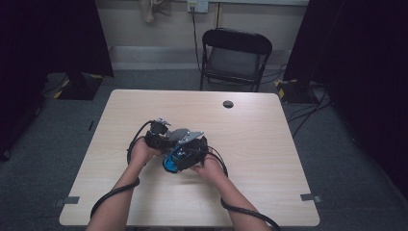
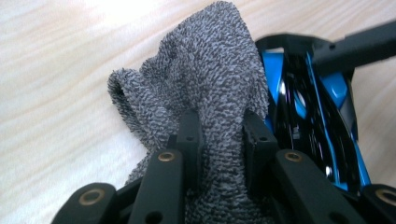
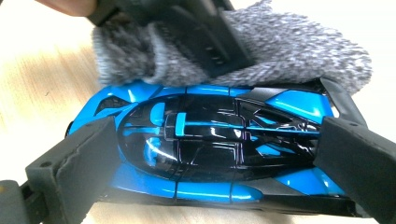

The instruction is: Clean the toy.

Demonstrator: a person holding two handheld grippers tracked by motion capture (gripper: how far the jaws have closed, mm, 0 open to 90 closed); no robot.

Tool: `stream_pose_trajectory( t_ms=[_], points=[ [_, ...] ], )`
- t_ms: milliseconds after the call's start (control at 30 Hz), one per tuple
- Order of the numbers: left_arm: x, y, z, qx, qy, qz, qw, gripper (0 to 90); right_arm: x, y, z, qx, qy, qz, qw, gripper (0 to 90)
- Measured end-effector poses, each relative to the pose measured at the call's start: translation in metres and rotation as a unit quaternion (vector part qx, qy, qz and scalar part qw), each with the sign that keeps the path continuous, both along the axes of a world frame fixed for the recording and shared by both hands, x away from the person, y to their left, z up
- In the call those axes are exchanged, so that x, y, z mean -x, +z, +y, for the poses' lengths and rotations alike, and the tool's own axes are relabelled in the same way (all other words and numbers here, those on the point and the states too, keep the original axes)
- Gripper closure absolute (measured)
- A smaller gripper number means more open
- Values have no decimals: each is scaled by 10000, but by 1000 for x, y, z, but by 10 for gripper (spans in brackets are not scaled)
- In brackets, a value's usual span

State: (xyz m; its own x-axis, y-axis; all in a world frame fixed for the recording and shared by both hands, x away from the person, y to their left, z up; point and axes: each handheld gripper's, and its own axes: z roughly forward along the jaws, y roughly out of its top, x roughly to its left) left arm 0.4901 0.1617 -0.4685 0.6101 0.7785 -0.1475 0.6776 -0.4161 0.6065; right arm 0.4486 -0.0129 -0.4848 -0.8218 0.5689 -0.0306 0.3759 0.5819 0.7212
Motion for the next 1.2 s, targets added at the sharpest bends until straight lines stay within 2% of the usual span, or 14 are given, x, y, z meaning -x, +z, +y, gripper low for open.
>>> stream_pose_trajectory(
  t_ms=[133,200,267,500,700,800,967,1200],
  points=[
    [-5,-1,-7,7,67,-62,10000,728,0,0,0,-8,0,-3,10000,0],
    [-8,-2,-8,116,148,-66,9998,727,0,0,0,-7,-1,-6,10000,0],
    [-10,-2,-10,154,165,-138,9996,728,-1,0,0,9,3,4,10000,0],
    [-18,-2,-14,326,220,-208,9990,727,-2,0,-1,9,-8,4,10000,0],
    [-20,5,-17,409,337,-484,9974,719,-1,0,-1,-2,-8,-4,10000,0],
    [-19,12,-15,456,302,-599,9967,715,-1,0,-1,-6,-3,-12,10000,0],
    [-12,25,-4,415,222,-613,9970,713,-1,0,-1,-7,2,-13,10000,0],
    [7,30,22,322,190,-613,9974,713,-1,0,-1,-5,3,-2,10000,0]
  ],
)
